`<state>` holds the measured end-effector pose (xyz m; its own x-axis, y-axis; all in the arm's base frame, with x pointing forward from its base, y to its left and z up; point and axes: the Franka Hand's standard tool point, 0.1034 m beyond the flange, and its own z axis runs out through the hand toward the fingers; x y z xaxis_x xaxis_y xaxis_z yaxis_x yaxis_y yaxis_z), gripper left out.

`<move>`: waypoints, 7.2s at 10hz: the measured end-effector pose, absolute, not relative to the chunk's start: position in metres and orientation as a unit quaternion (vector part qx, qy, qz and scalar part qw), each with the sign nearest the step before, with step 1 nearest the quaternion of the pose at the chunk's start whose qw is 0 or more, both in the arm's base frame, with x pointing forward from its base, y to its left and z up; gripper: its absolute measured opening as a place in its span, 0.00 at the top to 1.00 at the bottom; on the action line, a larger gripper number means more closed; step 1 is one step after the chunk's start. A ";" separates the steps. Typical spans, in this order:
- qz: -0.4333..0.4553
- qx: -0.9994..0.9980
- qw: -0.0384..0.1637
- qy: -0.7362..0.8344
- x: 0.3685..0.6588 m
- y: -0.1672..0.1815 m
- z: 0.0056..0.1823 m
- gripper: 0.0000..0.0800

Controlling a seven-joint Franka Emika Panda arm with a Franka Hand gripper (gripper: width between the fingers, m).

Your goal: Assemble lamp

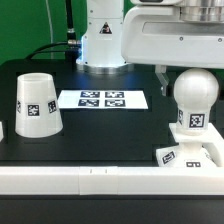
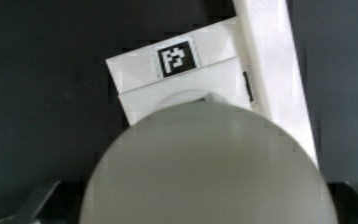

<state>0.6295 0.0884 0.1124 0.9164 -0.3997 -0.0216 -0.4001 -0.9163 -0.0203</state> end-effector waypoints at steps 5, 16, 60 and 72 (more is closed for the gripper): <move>0.029 -0.991 0.006 0.130 0.625 0.088 0.112 0.14; 0.023 -0.921 -0.006 -0.390 0.628 0.092 0.116 0.13; 0.045 -0.988 0.013 -0.150 0.524 -0.053 0.158 0.13; 0.046 -0.987 0.016 -0.153 0.463 -0.108 0.113 0.13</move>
Offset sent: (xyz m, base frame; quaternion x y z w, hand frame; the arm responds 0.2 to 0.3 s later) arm 0.0000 0.0000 0.0000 0.0000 0.0000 0.0000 1.0000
